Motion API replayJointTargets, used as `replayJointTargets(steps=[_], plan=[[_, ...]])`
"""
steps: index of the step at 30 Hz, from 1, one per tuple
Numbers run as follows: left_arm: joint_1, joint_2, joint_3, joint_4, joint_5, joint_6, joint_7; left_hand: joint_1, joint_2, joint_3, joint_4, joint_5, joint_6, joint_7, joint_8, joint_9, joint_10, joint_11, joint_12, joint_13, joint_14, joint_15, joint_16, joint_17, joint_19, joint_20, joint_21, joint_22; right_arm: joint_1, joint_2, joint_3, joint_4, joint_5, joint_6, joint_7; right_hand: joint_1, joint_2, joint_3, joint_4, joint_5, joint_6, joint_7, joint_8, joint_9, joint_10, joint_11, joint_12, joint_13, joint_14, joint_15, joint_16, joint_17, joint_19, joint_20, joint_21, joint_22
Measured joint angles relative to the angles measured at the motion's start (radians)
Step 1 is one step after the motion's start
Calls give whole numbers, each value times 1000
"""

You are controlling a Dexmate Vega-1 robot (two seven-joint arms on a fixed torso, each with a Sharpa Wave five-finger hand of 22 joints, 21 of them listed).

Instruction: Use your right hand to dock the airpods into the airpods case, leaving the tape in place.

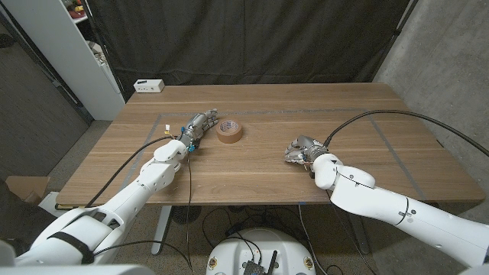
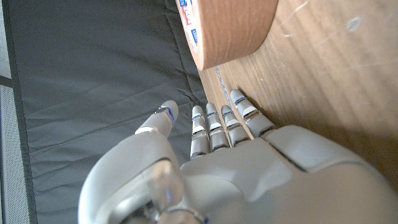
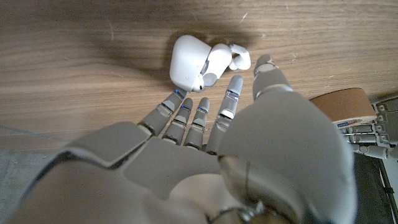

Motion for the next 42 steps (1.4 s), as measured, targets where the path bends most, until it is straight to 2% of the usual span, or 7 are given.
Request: replayJointTargets(steps=[13,20,26,28,39,42], plan=[[-5,-1,5,1,4,8,0,0,0,0,0,0,5,-5,0,0,0,0,0,0,-6,5,0,1,0,0,0,-1,31,16,-42,-4,-8,-71,-3,-8,0,-4,4,0,4,4,0,3,-4,4,0,0,0,0,0,0,0,0,0,0],[-6,-1,6,-1,5,12,1,0,0,0,0,0,5,-5,0,0,0,0,0,0,-5,5,0,1,0,0,0,-1,37,27,-52,-3,-7,-90,-22,-13,5,-4,4,0,15,15,4,4,2,9,0,0,0,0,0,1,0,0,0,0],[-5,-1,7,-3,6,13,2,0,0,0,0,0,4,-5,0,0,0,0,0,0,-5,5,0,1,1,1,1,-1,37,32,-53,4,4,-91,-40,6,25,6,-6,0,54,12,24,12,24,1,8,0,17,-2,5,0,9,-9,0,0],[-4,-1,7,-4,6,13,2,0,0,0,0,0,4,-5,0,0,0,0,0,0,-5,5,0,1,1,1,1,-1,30,34,-47,9,10,-86,-47,11,21,8,-8,0,66,10,31,15,24,1,8,0,18,-1,5,0,14,-14,0,0],[-3,1,8,-9,7,14,3,0,0,0,0,0,4,-4,0,0,0,0,0,0,-5,5,0,1,1,1,0,-1,12,37,-28,24,38,-59,-68,15,25,8,-8,0,72,14,35,24,37,-2,12,-3,18,-1,5,0,15,-15,1,0],[-2,2,8,-12,7,16,5,0,0,0,0,0,4,-4,0,0,0,0,0,0,-5,5,0,1,1,1,1,-1,6,39,-21,31,45,-49,-70,15,25,8,-8,0,80,7,39,23,37,-2,12,-3,18,-1,5,0,15,-15,1,-1]])
